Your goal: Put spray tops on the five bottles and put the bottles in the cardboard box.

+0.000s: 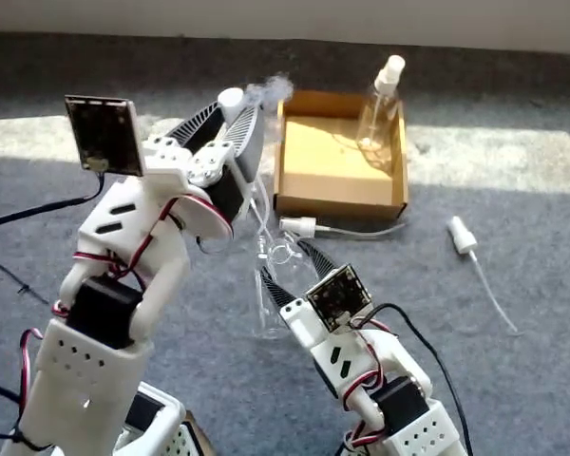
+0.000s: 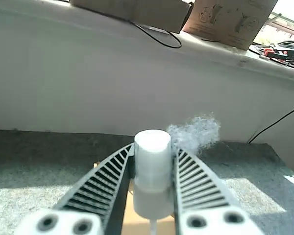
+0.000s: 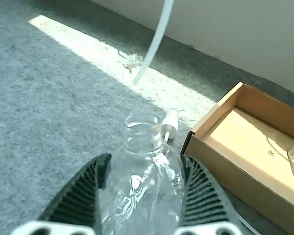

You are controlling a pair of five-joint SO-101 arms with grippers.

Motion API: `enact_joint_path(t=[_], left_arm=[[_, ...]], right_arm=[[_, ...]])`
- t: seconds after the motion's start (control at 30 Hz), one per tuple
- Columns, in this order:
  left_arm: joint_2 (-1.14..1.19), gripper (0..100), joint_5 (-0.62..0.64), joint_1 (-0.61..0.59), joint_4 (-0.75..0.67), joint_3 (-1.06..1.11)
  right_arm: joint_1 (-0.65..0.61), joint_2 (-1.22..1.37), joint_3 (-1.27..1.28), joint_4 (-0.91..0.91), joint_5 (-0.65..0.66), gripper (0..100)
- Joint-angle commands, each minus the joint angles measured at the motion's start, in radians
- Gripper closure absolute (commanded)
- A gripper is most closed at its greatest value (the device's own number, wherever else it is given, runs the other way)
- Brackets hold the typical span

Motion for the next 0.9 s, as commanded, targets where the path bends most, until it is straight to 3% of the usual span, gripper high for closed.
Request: enact_joint_path(t=[0.0, 0.3, 0.77, 0.87], left_arm=[[0.048, 99, 0.012, 0.047, -0.044, -0.022], [0.058, 99, 0.012, 0.154, -0.003, -0.021], [0.054, 99, 0.005, 0.150, -0.005, 0.142], [0.054, 99, 0.006, 0.150, -0.003, 0.160]], right_arm=[[0.016, -0.015, -0.007, -0.002, -0.009, 99.5], [0.019, -0.015, -0.008, -0.002, -0.009, 99.5], [0.036, -0.015, -0.010, -0.004, -0.014, 99.5], [0.111, -0.015, -0.010, -0.042, -0.101, 99.5]])
